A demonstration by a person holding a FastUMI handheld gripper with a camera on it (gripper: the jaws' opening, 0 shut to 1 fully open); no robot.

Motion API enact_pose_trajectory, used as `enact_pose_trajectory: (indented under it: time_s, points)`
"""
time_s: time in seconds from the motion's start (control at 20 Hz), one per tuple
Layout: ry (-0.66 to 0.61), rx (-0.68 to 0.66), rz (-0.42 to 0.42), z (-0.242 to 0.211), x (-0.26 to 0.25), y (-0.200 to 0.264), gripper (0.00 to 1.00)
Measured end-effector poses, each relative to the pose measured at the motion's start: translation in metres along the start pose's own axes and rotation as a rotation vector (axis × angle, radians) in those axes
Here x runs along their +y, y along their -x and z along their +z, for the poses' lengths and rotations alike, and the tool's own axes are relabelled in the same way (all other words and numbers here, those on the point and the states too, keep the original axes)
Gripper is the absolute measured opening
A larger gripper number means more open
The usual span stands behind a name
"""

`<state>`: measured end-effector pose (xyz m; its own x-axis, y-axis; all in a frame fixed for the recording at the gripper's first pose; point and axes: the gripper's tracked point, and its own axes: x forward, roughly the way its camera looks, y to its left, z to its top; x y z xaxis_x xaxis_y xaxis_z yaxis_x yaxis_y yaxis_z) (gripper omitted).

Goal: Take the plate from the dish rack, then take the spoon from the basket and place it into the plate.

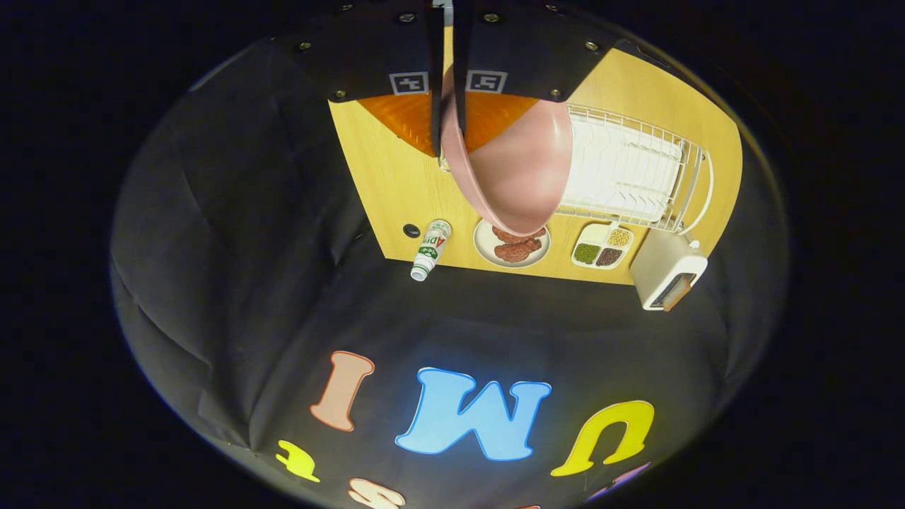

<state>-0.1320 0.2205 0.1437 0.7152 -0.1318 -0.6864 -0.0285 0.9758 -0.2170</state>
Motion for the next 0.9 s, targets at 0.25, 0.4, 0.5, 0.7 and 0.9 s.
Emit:
enact_pose_trajectory:
  time_s: [0.25, 0.4, 0.5, 0.7, 0.9]
  points:
    - [-0.009, 0.043, 0.113, -0.061, -0.003, 0.005, 0.05]
    - [0.015, 0.094, 0.112, -0.099, -0.008, -0.002, 0.05]
    - [0.007, 0.138, 0.116, -0.122, -0.007, -0.006, 0.05]
    - [-0.013, 0.211, 0.155, -0.159, 0.005, -0.021, 0.05]
    - [-0.007, 0.278, 0.212, -0.186, 0.023, -0.036, 0.05]
